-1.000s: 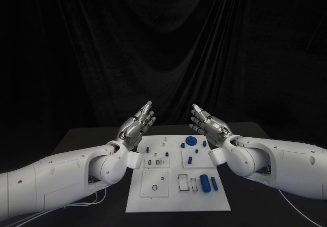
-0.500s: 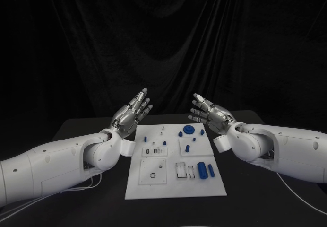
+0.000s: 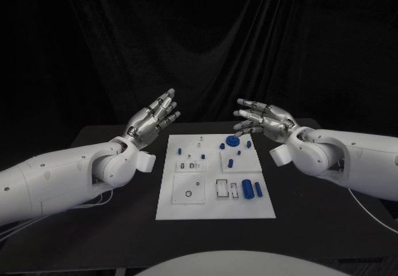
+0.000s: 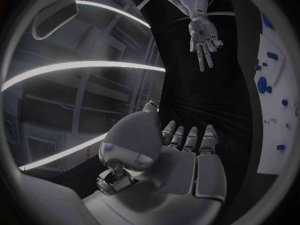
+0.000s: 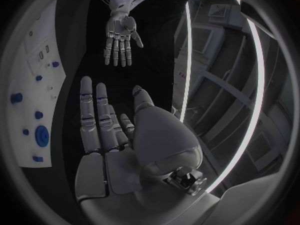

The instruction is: Assemble the parts on the task board

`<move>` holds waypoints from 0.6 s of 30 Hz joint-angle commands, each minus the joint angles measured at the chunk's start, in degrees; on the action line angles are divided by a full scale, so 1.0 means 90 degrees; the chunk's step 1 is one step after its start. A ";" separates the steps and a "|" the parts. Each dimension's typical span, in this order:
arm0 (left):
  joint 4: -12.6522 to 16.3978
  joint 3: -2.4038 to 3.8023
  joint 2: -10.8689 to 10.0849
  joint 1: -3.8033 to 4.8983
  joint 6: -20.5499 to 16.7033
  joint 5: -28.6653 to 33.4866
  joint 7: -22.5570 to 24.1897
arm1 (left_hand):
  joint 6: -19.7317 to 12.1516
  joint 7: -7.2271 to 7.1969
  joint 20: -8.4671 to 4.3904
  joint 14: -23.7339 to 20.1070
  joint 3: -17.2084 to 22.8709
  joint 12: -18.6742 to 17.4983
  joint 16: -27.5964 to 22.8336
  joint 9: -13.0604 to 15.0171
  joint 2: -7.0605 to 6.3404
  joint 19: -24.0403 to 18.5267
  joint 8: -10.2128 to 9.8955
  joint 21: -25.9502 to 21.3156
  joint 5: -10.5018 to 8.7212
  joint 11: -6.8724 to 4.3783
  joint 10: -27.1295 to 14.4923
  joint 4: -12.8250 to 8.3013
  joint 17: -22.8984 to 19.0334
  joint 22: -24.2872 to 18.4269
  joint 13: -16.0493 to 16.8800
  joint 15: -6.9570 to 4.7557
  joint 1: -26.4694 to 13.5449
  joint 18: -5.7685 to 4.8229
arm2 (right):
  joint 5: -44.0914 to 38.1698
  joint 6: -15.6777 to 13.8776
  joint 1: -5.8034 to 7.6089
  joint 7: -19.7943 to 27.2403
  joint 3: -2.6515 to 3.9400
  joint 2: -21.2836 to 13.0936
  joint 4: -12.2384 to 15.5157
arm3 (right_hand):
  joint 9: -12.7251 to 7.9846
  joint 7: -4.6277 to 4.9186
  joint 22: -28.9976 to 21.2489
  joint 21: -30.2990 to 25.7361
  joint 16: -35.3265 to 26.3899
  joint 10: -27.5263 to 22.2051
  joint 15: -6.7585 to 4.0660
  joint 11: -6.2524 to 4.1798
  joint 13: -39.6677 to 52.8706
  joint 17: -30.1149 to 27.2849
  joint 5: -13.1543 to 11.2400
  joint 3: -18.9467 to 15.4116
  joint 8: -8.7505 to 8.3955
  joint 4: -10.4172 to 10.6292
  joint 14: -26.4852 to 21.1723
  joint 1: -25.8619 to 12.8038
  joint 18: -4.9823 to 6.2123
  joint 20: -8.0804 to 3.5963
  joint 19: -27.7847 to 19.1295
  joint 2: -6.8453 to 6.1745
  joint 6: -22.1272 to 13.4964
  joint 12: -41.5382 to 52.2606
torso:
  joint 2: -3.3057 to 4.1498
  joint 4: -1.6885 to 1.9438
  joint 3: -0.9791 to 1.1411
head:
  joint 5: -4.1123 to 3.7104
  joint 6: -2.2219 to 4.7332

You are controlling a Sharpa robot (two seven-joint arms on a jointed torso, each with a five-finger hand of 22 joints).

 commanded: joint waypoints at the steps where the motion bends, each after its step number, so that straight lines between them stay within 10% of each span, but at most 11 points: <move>1: 0.0015 0.0005 -0.0081 -0.0003 0.0028 -0.0380 0.0531 | 0.0256 0.0100 0.0103 0.0136 0.0016 0.0148 0.0088 0.0040 -0.0055 0.0101 0.0081 0.0082 0.0117 0.0161 0.0189 -0.0013 0.0047 0.0038 0.0068 0.0068 0.0196 0.0123 | -0.1807 -0.0369 0.0146 -0.0246 0.0011 -0.0030 -0.0028 | 0.0116 0.0136 0.0333 0.0598 0.0221 0.0626 -0.0313 -0.0215 -0.0101 0.0051 0.0023 0.0190 0.0178 -0.0323 0.0828 0.0462 0.0048 -0.0341 0.0547 -0.0101 0.0855 0.0051 | 0.0021 0.0008 -0.0005 | 0.0034 -0.0215; 6: -0.0045 0.0005 -0.0207 -0.0003 -0.0154 -0.0901 0.0673 | 0.0642 0.0338 0.0120 0.0410 0.0074 0.0494 0.0249 0.0070 -0.0189 0.0266 0.0133 0.0180 0.0599 0.0257 0.0521 -0.0019 0.0090 0.0061 0.0136 0.0055 0.0845 0.0126 | -0.3509 -0.0622 0.0429 -0.0887 0.0011 -0.0050 -0.0051 | 0.0269 0.0282 0.1021 0.1516 0.0300 0.1330 -0.0553 -0.0380 -0.0122 0.0130 0.0044 0.0412 0.0366 -0.0404 0.1601 0.0724 0.0051 -0.0572 0.0623 -0.0288 0.2438 -0.0413 | 0.0114 0.0002 0.0005 | 0.0077 -0.0215; 10: -0.0029 0.0005 -0.0325 -0.0002 -0.0336 -0.1267 0.0764 | 0.0806 0.0388 0.0129 0.0493 0.0161 0.0686 0.0293 0.0083 -0.0251 0.0336 0.0142 0.0221 0.1019 0.0314 0.0646 -0.0023 0.0101 0.0063 0.0162 0.0048 0.1244 0.0127 | -0.4929 -0.0563 0.0668 -0.1589 0.0011 -0.0046 -0.0037 | 0.0218 0.0170 0.1490 0.2028 0.0499 0.1604 -0.0596 -0.0361 -0.0120 0.0295 0.0052 0.0670 0.0161 -0.0331 0.1771 0.0777 0.0045 -0.0602 0.0447 -0.0457 0.2581 -0.0827 | 0.0174 0.0011 0.0010 | 0.0029 -0.0215; 13: 0.0028 0.0005 -0.0429 -0.0002 -0.0474 -0.1574 0.0804 | 0.0831 0.0305 0.0135 0.0518 0.0421 0.0785 0.0295 0.0081 -0.0328 0.0373 0.0115 0.0238 0.1752 0.0329 0.0625 -0.0169 0.0101 0.0051 0.0161 0.0052 0.1838 0.0126 | -0.6229 -0.0430 0.0849 -0.2198 0.0011 -0.0038 0.0004 | 0.0207 0.0112 0.1822 0.2335 0.0663 0.1604 -0.0583 -0.0375 -0.0105 0.0443 0.0046 0.0916 0.0074 -0.0273 0.1665 0.0764 0.0050 -0.0617 0.0222 -0.0653 0.2719 -0.1105 | 0.0273 0.0015 0.0028 | 0.0104 -0.0215; 18: 0.0162 0.0005 -0.0566 0.0000 -0.0614 -0.1879 0.0842 | 0.0869 0.0310 0.0130 0.0532 0.0551 0.0841 0.0297 0.0083 -0.0383 0.0387 0.0116 0.0246 0.1867 0.0352 0.0646 -0.0219 0.0101 0.0049 0.0165 0.0036 0.2034 0.0126 | -0.8219 -0.0257 0.1103 -0.2961 0.0011 -0.0053 0.0096 | 0.0200 -0.0148 0.3255 0.3383 0.1355 0.1696 -0.0682 -0.0454 -0.0107 0.0885 0.0050 0.1395 -0.0048 -0.0040 0.1634 0.0564 -0.0134 -0.0636 0.0645 -0.1008 0.2836 -0.1359 | 0.0465 0.0046 0.0019 | 0.0119 -0.0215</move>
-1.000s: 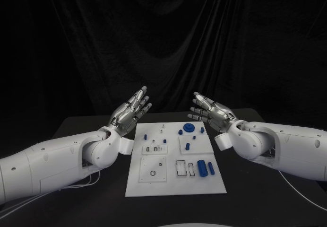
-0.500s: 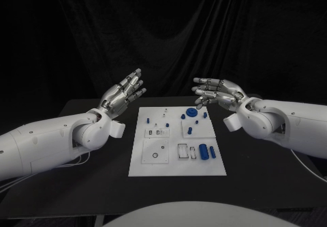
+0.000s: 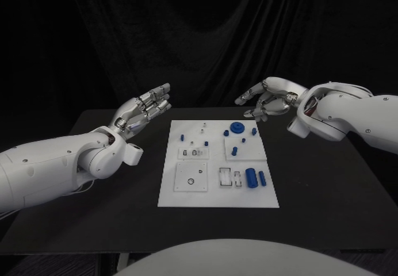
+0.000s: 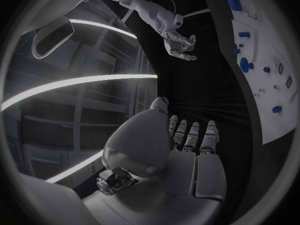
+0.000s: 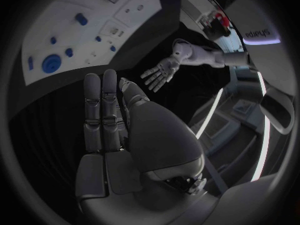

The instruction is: Assemble the parts on the task board

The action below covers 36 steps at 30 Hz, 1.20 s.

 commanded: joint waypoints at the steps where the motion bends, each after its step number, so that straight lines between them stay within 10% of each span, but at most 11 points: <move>1: 0.0097 0.0004 -0.0047 0.0000 -0.0292 -0.0595 0.0840 | 0.0042 -0.0016 0.0009 0.0027 0.0066 0.0023 0.0021 0.0006 -0.0007 0.0038 0.0016 0.0031 0.0060 0.0025 0.0020 -0.0005 0.0005 -0.0009 0.0010 -0.0003 0.0080 0.0126 | -0.2764 0.0097 0.0091 -0.1209 0.0003 -0.0038 0.0071 | 0.0017 -0.0041 0.0811 0.0546 0.0360 0.0123 -0.0035 -0.0020 0.0016 0.0208 0.0023 0.0180 -0.0022 0.0121 0.0074 -0.0077 -0.0220 -0.0025 0.0371 -0.0151 0.0098 -0.0052 | 0.0189 0.0035 -0.0004 | 0.0006 0.0000; 5: 0.0151 0.0004 -0.0104 0.0005 -0.0457 -0.0661 0.0888 | 0.0085 0.0013 -0.0112 -0.0377 0.0202 0.0045 -0.0243 0.0009 -0.0110 -0.0119 0.0017 -0.0072 0.0178 0.0017 -0.0011 0.0020 -0.0079 -0.0051 0.0006 -0.0223 0.0179 0.0123 | -0.3583 0.0105 0.0164 -0.1326 0.0003 -0.0051 0.0089 | 0.0256 -0.0003 0.2494 0.1651 0.1244 0.0824 -0.0131 -0.0104 0.0019 0.0730 0.0032 0.0701 0.0303 0.0400 0.0216 -0.0233 -0.0491 -0.0107 0.1238 -0.0397 0.1007 -0.0145 | 0.0355 0.0050 -0.0015 | 0.0051 0.0010; 10: 0.0159 0.0004 -0.0172 0.0014 -0.0656 -0.0696 0.0974 | 0.0076 0.0065 -0.0272 -0.0671 0.0319 -0.0033 -0.0411 0.0006 -0.0196 -0.0384 0.0010 -0.0250 0.0213 -0.0145 -0.0158 0.0119 -0.0157 -0.0108 -0.0014 -0.0479 0.0194 0.0111 | -0.4295 0.0255 0.0203 -0.1419 0.0003 0.0027 0.0058 | 0.0135 -0.0214 0.2843 0.1843 0.1809 0.0964 -0.0133 -0.0105 0.0021 0.1096 0.0008 0.1316 -0.0083 0.0652 0.0050 -0.0378 -0.0527 -0.0098 0.1276 -0.0790 0.0260 -0.0619 | 0.0615 0.0093 -0.0017 | 0.0008 0.0146; 19: 0.0235 0.0004 -0.0225 0.0016 -0.0789 -0.0887 0.1053 | 0.0119 0.0067 -0.0278 -0.0659 0.0350 0.0003 -0.0407 0.0011 -0.0205 -0.0385 0.0019 -0.0250 0.0274 -0.0090 -0.0132 0.0117 -0.0152 -0.0104 -0.0006 -0.0449 0.0211 0.0114 | -0.4722 0.0218 0.0210 -0.1366 0.0003 0.0142 -0.0002 | 0.0084 -0.0223 0.3583 0.2270 0.2532 0.1109 -0.0151 -0.0116 0.0034 0.1953 -0.0001 0.1527 -0.0027 0.0758 0.0379 -0.0508 -0.0667 -0.0114 0.1730 -0.0910 0.0209 -0.0783 | 0.0906 0.0313 -0.0069 | -0.0248 0.0342; 36: 0.0399 0.0003 -0.0342 0.0016 -0.0922 -0.1099 0.1063 | 0.0146 0.0099 -0.0235 -0.0625 0.0400 0.0049 -0.0396 0.0012 -0.0245 -0.0362 0.0020 -0.0234 0.0263 0.0009 -0.0090 0.0131 -0.0141 -0.0094 -0.0002 -0.0364 0.0218 0.0119 | -0.4796 -0.0027 0.0204 -0.1113 0.0003 0.0389 -0.0267 | 0.0065 -0.0153 0.4176 0.2619 0.3165 0.1389 -0.0147 -0.0097 0.0038 0.2756 -0.0006 0.1678 0.0000 0.0924 0.0680 -0.0738 -0.0784 -0.0112 0.2102 -0.0984 0.0297 -0.0893 | 0.1168 0.0365 -0.0120 | -0.0327 0.0565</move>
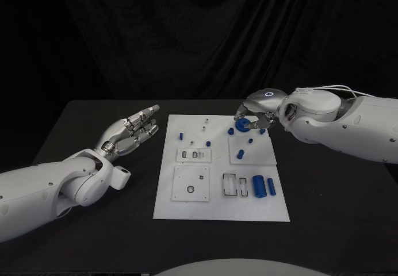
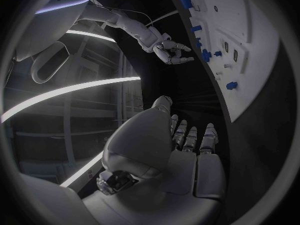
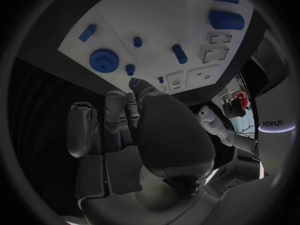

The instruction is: Assemble the parts on the task board

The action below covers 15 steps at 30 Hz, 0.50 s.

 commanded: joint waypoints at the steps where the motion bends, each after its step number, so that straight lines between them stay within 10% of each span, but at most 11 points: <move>1: 0.0025 0.0005 -0.0011 0.0013 -0.0071 -0.0124 0.1058 | 0.0034 0.0029 0.0038 -0.0016 0.0046 0.0019 -0.0003 0.0008 -0.0068 -0.0016 0.0021 -0.0006 -0.0018 0.0064 0.0010 0.0020 0.0008 0.0007 0.0006 0.0052 -0.0011 0.0119 | -0.0133 -0.0157 0.0005 0.0040 0.0006 0.0042 -0.0024 | -0.0004 0.0029 0.0234 0.0027 0.0061 0.0070 -0.0009 0.0001 0.0007 0.0074 -0.0005 0.0027 0.0026 0.0030 0.0061 -0.0063 -0.0039 -0.0020 0.0046 -0.0008 0.0029 -0.0044 | 0.0068 0.0021 -0.0013 | -0.0031 0.0052; 15: 0.0094 0.0005 -0.0044 0.0013 -0.0086 -0.0128 0.1112 | 0.0092 0.0043 -0.0161 -0.0077 -0.0039 0.0033 -0.0024 0.0010 -0.0085 -0.0149 0.0024 -0.0099 -0.0306 0.0015 -0.0002 0.0096 -0.0013 -0.0034 0.0003 -0.0088 -0.0247 0.0123 | -0.0135 -0.0350 -0.0044 0.0146 0.0006 0.0266 -0.0261 | 0.0006 0.0126 0.0338 0.0063 0.0248 0.0691 0.0001 0.0006 0.0023 0.0278 -0.0004 0.0210 0.0056 0.0232 0.0103 -0.0274 -0.0050 -0.0008 0.0071 -0.0082 0.0185 -0.0080 | 0.0135 0.0028 -0.0007 | -0.0056 0.0077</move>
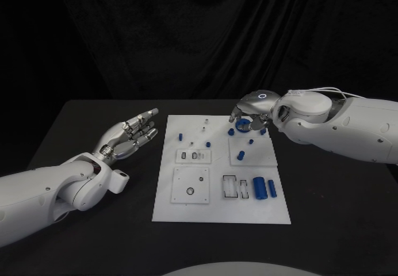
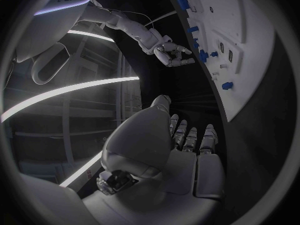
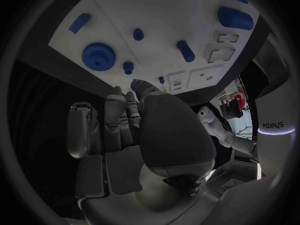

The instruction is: Assemble the parts on the task board

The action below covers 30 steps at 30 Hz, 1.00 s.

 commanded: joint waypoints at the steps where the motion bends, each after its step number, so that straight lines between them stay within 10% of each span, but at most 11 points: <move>1: 0.0026 0.0005 0.0000 0.0013 -0.0026 -0.0063 0.1110 | 0.0036 -0.0012 -0.0091 0.0001 -0.0032 0.0035 -0.0024 0.0005 0.0012 -0.0030 0.0024 -0.0054 -0.0028 -0.0011 -0.0025 0.0007 -0.0014 -0.0016 0.0002 -0.0051 -0.0071 0.0123 | -0.0071 -0.0233 -0.0037 0.0054 0.0004 0.0060 -0.0101 | 0.0010 0.0014 0.0339 0.0025 0.0021 0.0034 -0.0015 0.0001 -0.0001 0.0014 -0.0004 0.0008 0.0025 0.0030 0.0041 -0.0049 -0.0051 0.0005 0.0059 -0.0023 0.0028 -0.0023 | 0.0021 0.0003 0.0006 | -0.0030 0.0000; 30: 0.0014 0.0005 0.0017 0.0012 0.0219 -0.0063 0.1092 | -0.0029 -0.0029 -0.0117 0.0001 -0.0021 -0.0001 -0.0024 -0.0004 -0.0007 -0.0049 0.0009 -0.0067 0.0074 0.0015 -0.0070 -0.0030 -0.0014 -0.0020 -0.0006 -0.0032 -0.0029 0.0119 | -0.0071 -0.0094 -0.0267 0.0158 0.0005 0.0439 -0.0624 | 0.0036 0.0050 0.0342 0.0012 0.0078 0.0011 -0.0016 0.0001 -0.0026 0.0090 -0.0005 0.0118 0.0066 0.0022 0.0048 -0.0026 -0.0048 0.0004 0.0043 -0.0050 0.0160 -0.0178 | 0.0115 0.0000 -0.0003 | -0.0017 -0.0010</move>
